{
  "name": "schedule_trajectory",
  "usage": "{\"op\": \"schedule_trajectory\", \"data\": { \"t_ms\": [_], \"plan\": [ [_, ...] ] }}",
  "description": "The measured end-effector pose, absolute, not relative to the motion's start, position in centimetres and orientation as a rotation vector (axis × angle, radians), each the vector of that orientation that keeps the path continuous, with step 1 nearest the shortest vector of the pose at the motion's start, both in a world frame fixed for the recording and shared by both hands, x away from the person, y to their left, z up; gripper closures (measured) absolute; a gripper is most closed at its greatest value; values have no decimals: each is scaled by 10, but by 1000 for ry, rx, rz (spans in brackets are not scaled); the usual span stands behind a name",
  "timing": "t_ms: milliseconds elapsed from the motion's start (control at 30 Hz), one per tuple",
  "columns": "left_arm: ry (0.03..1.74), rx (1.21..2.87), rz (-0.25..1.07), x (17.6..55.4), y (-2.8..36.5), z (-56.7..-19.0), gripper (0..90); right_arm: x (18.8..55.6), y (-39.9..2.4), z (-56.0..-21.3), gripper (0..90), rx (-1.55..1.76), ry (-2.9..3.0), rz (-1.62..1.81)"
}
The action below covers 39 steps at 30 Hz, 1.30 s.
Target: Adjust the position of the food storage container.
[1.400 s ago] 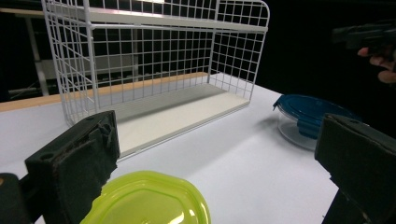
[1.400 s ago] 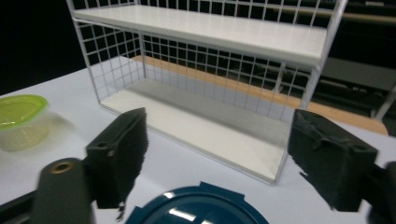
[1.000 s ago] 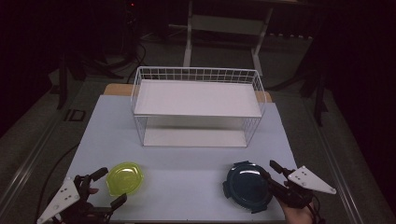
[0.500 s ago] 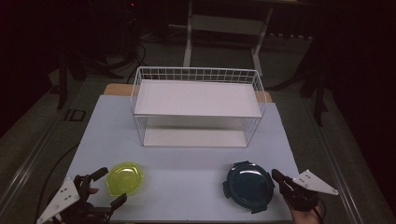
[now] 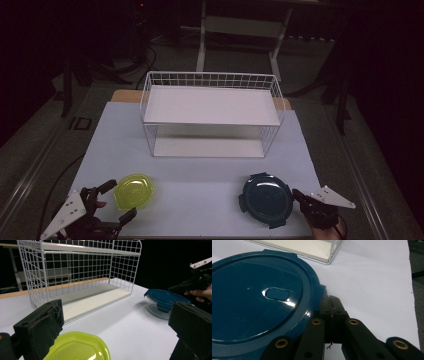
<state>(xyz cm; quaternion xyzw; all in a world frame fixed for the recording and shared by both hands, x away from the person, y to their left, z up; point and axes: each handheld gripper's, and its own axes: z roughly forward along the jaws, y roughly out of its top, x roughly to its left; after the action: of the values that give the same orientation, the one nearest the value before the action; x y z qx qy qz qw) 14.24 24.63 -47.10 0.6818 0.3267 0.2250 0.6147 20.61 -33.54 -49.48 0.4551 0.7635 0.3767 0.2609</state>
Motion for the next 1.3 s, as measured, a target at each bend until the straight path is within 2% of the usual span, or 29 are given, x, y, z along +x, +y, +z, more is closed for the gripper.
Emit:
{"op": "schedule_trajectory", "data": {
  "t_ms": [433,1300],
  "plan": [
    [749,1578,511,143,244,-471,0,202,-333,-495,900,1254,2088,1049],
    [742,1588,508,143,243,-472,0,198,-303,-491,900,1148,2191,1086]
  ]
}}
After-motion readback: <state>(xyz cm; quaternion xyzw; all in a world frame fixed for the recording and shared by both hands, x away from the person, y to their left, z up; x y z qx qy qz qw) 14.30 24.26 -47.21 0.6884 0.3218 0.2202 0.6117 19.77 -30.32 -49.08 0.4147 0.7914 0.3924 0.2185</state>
